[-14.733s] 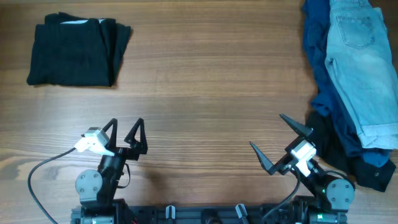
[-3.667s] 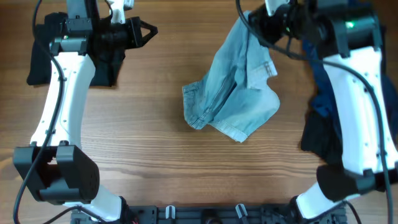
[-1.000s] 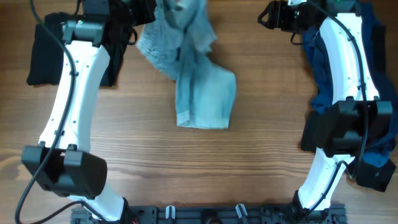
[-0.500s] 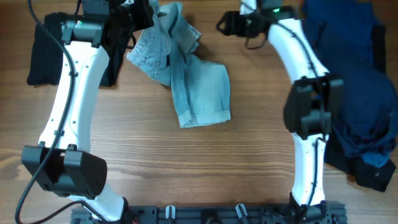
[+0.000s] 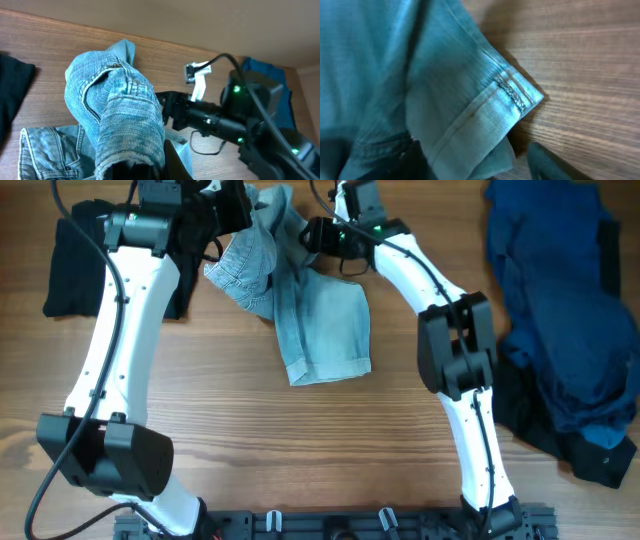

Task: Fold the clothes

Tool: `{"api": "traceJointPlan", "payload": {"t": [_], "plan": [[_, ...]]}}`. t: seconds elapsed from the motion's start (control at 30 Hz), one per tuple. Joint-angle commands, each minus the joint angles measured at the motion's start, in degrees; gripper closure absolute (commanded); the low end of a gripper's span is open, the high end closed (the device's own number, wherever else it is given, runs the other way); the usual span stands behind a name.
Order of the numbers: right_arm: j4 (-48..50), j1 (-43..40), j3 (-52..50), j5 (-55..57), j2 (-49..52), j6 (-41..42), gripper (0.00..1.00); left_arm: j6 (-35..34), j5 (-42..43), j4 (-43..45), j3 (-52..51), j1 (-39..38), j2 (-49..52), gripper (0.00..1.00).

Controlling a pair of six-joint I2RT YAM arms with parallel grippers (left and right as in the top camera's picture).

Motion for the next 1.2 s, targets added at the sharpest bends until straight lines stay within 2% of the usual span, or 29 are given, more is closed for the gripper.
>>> {"api": "traceJointPlan", "payload": {"t": [0.0, 0.1, 0.23, 0.33, 0.57, 0.7, 0.77, 0.93, 1.07, 1.17], "plan": [[0.79, 0.76, 0.63, 2.34, 2.56, 9.44, 0.39, 0.92, 0.52, 0.15, 0.76, -0.5, -0.44, 0.96], [2.03, 1.79, 0.63, 2.36, 2.93, 10.64, 0.43, 0.9, 0.52, -0.11, 0.76, -0.5, -0.44, 0.96], [5.57, 2.82, 0.63, 2.38, 3.02, 13.03, 0.55, 0.92, 0.52, -0.96, 0.76, -0.5, -0.44, 0.96], [7.63, 3.08, 0.63, 2.38, 3.02, 14.73, 0.61, 0.92, 0.52, -1.55, 0.76, -0.5, -0.44, 0.96], [7.58, 3.08, 0.63, 3.43, 3.04, 15.67, 0.77, 0.94, 0.5, -2.21, 0.79, -0.5, -0.44, 0.96], [7.56, 3.08, 0.63, 3.45, 3.28, 15.56, 0.96, 0.94, 0.52, -2.19, 0.79, -0.5, -0.44, 0.96], [7.1, 3.08, 0.63, 3.37, 3.34, 14.6, 0.96, 0.94, 0.5, -2.1, 0.79, -0.5, -0.44, 0.96], [8.92, 0.94, 0.81, -3.78, 2.08, 4.11, 0.96, 0.98, -0.31, -1.27, 0.76, -0.48, -0.44, 0.96], [8.81, -3.85, 0.83, -19.41, -1.22, -8.2, 0.96, 2.36, -5.16, -0.42, 0.79, -0.42, -0.7, 0.96], [5.11, -8.48, 0.85, -23.41, -5.01, -10.25, 0.96, 5.22, -8.92, 0.02, 0.79, -0.37, -0.96, 0.96]]}}
